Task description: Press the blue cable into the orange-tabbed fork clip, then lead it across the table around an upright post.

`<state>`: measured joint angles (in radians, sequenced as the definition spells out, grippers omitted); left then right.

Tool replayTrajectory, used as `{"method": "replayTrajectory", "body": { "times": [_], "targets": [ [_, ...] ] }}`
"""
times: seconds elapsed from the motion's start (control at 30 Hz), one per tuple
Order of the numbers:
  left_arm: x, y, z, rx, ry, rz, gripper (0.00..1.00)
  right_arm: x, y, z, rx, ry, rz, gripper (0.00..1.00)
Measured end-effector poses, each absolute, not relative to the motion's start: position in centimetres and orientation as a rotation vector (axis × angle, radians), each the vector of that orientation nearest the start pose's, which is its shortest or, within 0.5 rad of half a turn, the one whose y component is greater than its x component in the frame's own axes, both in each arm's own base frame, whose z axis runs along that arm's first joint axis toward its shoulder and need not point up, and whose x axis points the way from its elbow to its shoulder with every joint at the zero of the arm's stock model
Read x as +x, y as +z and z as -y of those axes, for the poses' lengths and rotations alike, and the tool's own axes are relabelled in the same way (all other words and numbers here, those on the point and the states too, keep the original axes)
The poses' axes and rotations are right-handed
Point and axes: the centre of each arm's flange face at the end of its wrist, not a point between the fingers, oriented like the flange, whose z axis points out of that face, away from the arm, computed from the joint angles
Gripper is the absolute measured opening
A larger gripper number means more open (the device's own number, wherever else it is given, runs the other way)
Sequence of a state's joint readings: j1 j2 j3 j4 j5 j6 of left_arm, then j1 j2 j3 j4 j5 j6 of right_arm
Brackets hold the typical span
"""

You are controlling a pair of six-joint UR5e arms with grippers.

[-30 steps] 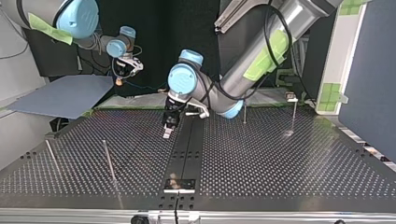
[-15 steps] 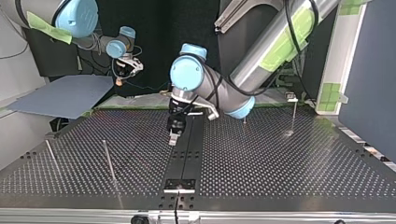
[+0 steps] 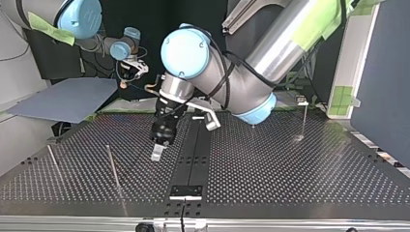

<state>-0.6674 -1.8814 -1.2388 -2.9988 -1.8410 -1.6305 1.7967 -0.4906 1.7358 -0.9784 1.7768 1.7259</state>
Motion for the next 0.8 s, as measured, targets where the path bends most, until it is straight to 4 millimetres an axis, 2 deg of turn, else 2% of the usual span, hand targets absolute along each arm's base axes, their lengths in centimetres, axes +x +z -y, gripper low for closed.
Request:
{"method": "replayTrajectory", "body": {
  "times": [0.13,0.23,0.6,0.8],
  "targets": [
    [41.8,51.6,48.3,0.244,-0.460,-1.396,1.00,23.7,-13.1,52.8,1.354,1.145,1.476,0.00],
    [41.3,52.3,48.5,0.258,-0.468,-1.406,1.00,23.8,-13.1,52.8,1.356,1.146,1.475,0.00],
    [41.1,50.2,47.7,0.270,-0.398,-1.524,1.00,24.1,-13.1,52.6,1.367,1.145,1.476,0.00],
    [40.2,49.8,47.9,0.320,-0.409,-1.568,1.00,24.2,-13.2,52.5,1.371,1.146,1.475,0.00]
  ]
}}
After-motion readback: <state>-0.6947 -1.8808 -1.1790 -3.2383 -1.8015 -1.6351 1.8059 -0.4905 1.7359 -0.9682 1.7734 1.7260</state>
